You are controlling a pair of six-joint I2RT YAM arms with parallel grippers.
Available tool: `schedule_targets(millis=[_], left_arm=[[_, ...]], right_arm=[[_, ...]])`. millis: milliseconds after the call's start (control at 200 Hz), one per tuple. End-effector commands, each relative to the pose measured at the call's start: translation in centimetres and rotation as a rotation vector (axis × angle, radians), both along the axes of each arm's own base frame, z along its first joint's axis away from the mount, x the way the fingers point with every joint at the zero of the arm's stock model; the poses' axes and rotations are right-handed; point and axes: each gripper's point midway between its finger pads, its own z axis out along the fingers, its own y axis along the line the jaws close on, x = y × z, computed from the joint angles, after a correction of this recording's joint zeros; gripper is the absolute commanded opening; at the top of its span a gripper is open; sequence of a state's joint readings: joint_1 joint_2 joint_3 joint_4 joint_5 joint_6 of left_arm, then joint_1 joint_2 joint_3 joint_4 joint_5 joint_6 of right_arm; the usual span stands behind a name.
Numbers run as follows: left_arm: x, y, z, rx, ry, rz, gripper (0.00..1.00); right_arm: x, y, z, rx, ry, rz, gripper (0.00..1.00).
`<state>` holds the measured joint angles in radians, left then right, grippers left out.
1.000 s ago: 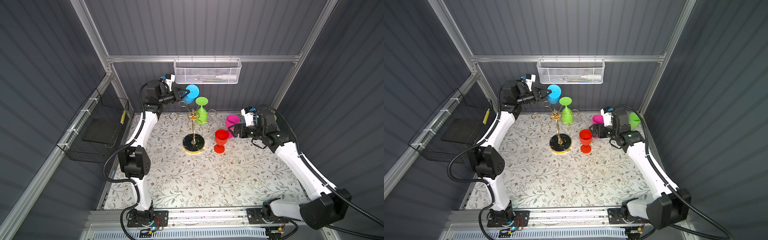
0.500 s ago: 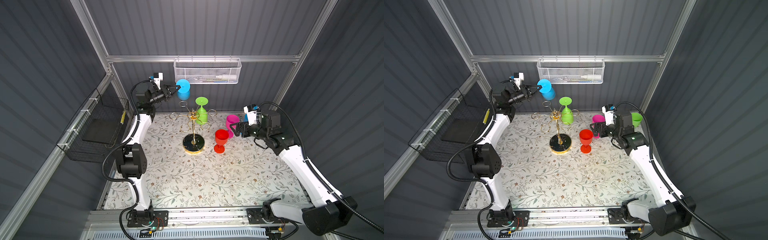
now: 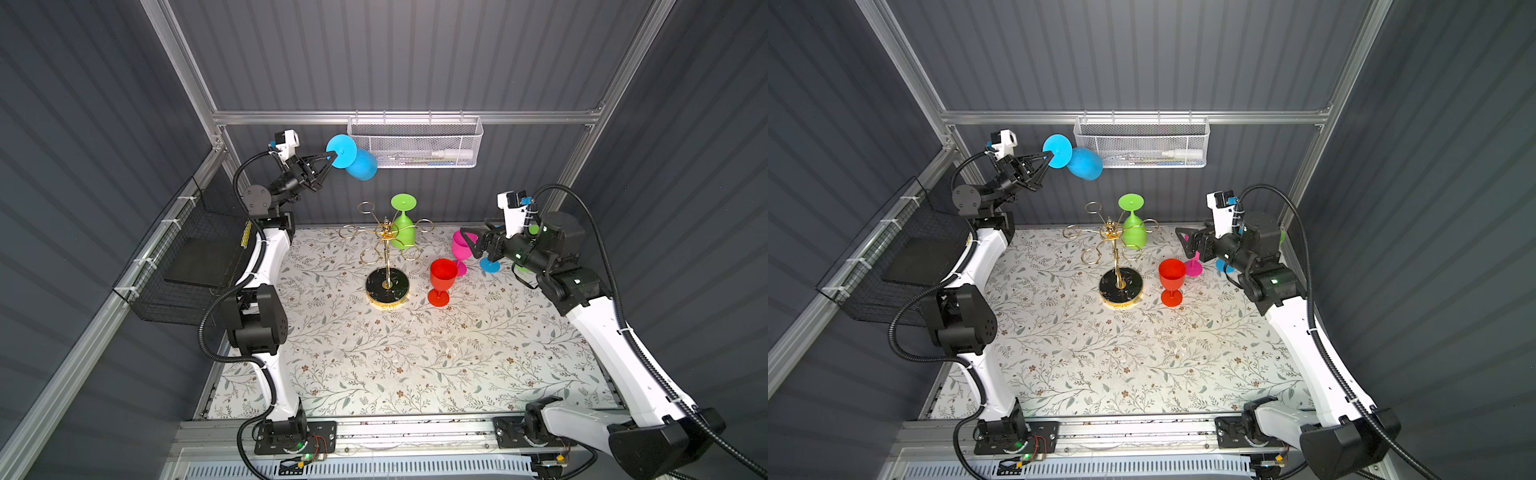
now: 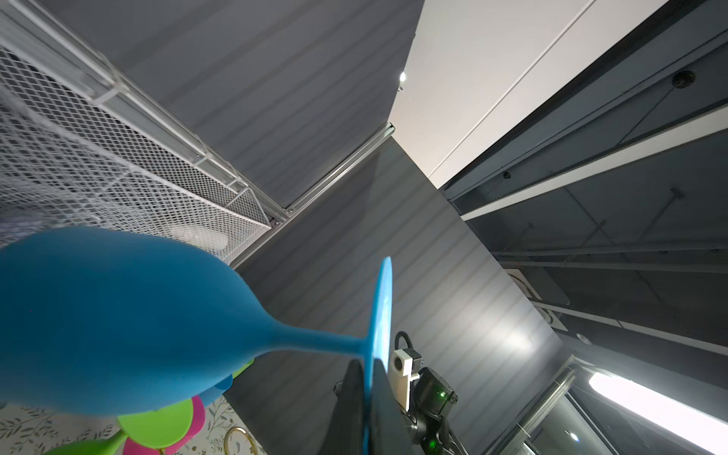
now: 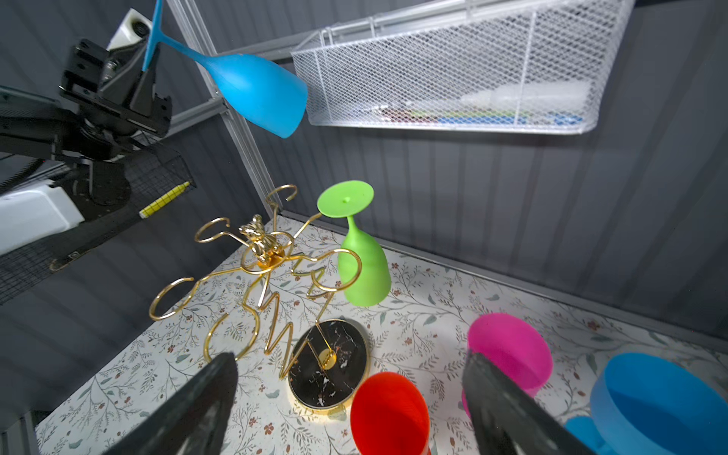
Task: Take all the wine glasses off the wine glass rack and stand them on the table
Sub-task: 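Carry the blue glass toward the right gripper while the right gripper approaches its bowl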
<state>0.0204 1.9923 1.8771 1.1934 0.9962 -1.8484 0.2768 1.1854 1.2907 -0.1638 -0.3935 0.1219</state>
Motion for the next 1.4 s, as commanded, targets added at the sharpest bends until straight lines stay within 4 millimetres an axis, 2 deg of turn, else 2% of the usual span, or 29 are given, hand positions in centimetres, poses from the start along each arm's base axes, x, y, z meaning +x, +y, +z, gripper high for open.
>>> schedule_targets(millis=[0,120,355,540,650,855,1080,1396], left_arm=[[-3.0,-0.1,2.2,-0.036,-0.081,-0.064,0.0],[-4.7,-0.1,2.9,-0.051,-0.092,-0.084,0.0],[-8.3,-0.1,3.4,-0.083,-0.087,-0.119,0.0],[-10.1,-0.4,4.3,-0.075,-0.082,-0.147,0.0],[-10.6,-1.2,4.1,-0.076,-0.053,-0.179,0.0],[-11.8,-4.0,3.3,-0.067,-0.008,-0.265,0.0],[-12.5,-5.9,2.8,-0.068,0.015,-0.317,0.0],[-13.5,-6.5,3.0,-0.072,0.021,-0.347,0.0]], right_arm=[[-1.2,1.2,4.9,0.033,-0.183,0.086,0.92],[-1.6,2.8,6.2,0.004,-0.277,0.142,0.93],[-1.6,6.7,7.1,-0.086,-0.484,0.251,0.98],[-0.5,9.7,7.4,-0.141,-0.556,0.309,0.99],[-0.3,11.1,7.8,-0.161,-0.606,0.323,0.99],[0.3,13.5,8.3,-0.192,-0.661,0.351,0.99],[1.2,15.0,8.8,-0.204,-0.699,0.344,0.99],[3.5,16.0,8.9,-0.225,-0.71,0.288,0.99]])
